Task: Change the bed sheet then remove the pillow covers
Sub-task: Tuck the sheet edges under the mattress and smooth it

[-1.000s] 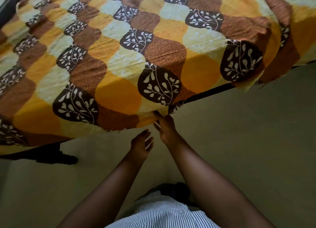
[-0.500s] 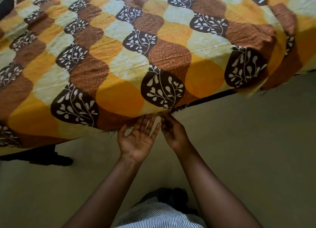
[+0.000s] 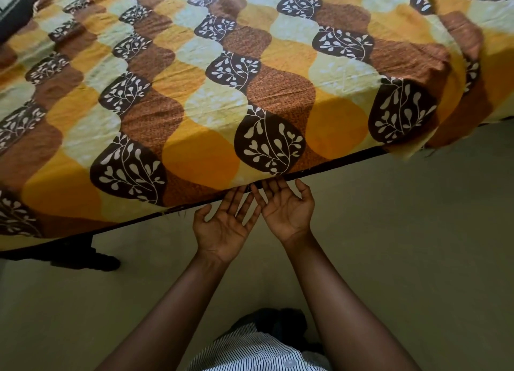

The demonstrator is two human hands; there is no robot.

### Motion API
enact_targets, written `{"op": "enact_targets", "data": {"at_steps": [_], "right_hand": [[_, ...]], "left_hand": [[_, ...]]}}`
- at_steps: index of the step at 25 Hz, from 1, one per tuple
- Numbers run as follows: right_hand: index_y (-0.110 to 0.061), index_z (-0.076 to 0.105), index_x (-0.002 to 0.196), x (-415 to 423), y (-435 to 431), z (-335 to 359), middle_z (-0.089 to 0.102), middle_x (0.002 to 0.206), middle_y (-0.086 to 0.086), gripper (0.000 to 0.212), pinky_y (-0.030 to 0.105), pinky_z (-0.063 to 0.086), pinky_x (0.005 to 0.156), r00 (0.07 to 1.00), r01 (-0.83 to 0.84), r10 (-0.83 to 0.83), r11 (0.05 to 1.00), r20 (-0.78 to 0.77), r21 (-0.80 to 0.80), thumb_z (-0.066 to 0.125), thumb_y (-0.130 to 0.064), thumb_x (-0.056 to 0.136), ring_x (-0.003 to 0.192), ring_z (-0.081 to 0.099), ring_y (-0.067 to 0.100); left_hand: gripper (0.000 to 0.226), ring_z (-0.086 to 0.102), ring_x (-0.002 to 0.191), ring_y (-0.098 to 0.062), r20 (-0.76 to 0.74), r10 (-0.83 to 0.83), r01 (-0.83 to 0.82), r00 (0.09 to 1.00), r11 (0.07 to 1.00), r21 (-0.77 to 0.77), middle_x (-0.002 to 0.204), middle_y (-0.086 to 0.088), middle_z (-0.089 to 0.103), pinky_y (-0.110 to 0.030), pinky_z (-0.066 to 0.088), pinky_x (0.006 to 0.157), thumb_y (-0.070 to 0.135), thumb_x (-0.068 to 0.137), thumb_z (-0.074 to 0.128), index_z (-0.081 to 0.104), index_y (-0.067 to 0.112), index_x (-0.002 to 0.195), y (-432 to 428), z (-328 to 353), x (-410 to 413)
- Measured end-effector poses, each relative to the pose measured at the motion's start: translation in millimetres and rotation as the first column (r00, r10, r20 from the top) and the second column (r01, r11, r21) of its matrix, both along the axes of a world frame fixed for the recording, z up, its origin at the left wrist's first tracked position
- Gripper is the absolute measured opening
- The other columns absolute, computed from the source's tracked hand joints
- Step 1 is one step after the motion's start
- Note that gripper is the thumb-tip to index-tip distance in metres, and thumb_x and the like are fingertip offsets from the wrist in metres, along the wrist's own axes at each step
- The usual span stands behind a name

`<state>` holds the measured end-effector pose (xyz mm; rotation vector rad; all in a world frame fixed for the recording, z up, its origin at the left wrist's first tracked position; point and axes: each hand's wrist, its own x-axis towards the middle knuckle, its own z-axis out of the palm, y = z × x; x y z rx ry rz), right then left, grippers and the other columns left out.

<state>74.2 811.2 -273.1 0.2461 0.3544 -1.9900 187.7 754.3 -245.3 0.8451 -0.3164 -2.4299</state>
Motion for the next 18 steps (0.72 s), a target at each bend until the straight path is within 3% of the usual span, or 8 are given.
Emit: {"op": "enact_targets", "data": {"at_steps": [5,8,11,14,18], "right_hand": [[-0.009,0.05,0.127,-1,-7,14,0.057,0.122,0.011,0.052,0.04,0.036,0.106,1.0,0.004,-0.004,1.0,-0.001,0.031,0.036,-0.041,0.089,0.121,0.049,0.024],[-0.009,0.049,0.129,-3,-15,27,0.055,0.126,0.014,0.052,0.042,0.039,0.104,0.999,0.013,-0.009,0.991,-0.034,0.135,0.037,-0.044,0.093,0.124,0.049,0.028],[-0.009,0.054,0.121,-2,-2,26,0.059,0.12,0.014,0.039,0.038,0.048,0.092,0.995,0.054,-0.03,0.962,-0.093,0.269,0.042,-0.037,0.096,0.115,0.056,0.027],[-0.007,0.054,0.122,16,10,25,0.062,0.115,0.014,0.032,0.035,0.049,0.089,0.996,0.001,0.032,0.94,-0.089,0.341,0.044,-0.026,0.097,0.107,0.06,0.024],[-0.01,0.057,0.119,26,2,40,0.061,0.118,0.01,0.033,0.034,0.046,0.095,0.983,-0.037,0.1,0.932,-0.157,0.361,0.042,-0.029,0.097,0.111,0.058,0.02]], "left_hand": [[0.052,0.048,0.124,-0.024,0.078,0.018,-0.016,0.997,1.0,-0.017,0.127,-0.006,0.059,-0.046,0.04,0.098,0.043,0.088,0.031,0.056,0.013,0.122,0,-1,0],[0.048,0.049,0.121,-0.027,0.134,0.037,-0.036,0.99,0.999,-0.011,0.127,-0.01,0.056,-0.047,0.04,0.097,0.042,0.09,0.031,0.055,0.017,0.124,4,1,-3],[0.048,0.047,0.121,-0.035,0.221,0.167,-0.182,0.961,0.982,0.048,0.134,-0.017,0.048,-0.05,0.037,0.098,0.04,0.093,0.033,0.043,0.018,0.134,4,-4,-1],[0.053,0.051,0.116,-0.037,0.121,0.328,-0.339,0.937,0.937,0.081,0.134,-0.019,0.049,-0.049,0.038,0.096,0.047,0.093,0.032,0.041,0.013,0.133,-6,-9,11],[0.069,0.054,0.115,-0.034,-0.004,0.365,-0.363,0.931,0.927,0.098,0.123,-0.017,0.056,-0.049,0.038,0.099,0.063,0.09,0.024,0.045,0.01,0.13,-11,-8,22]]}}
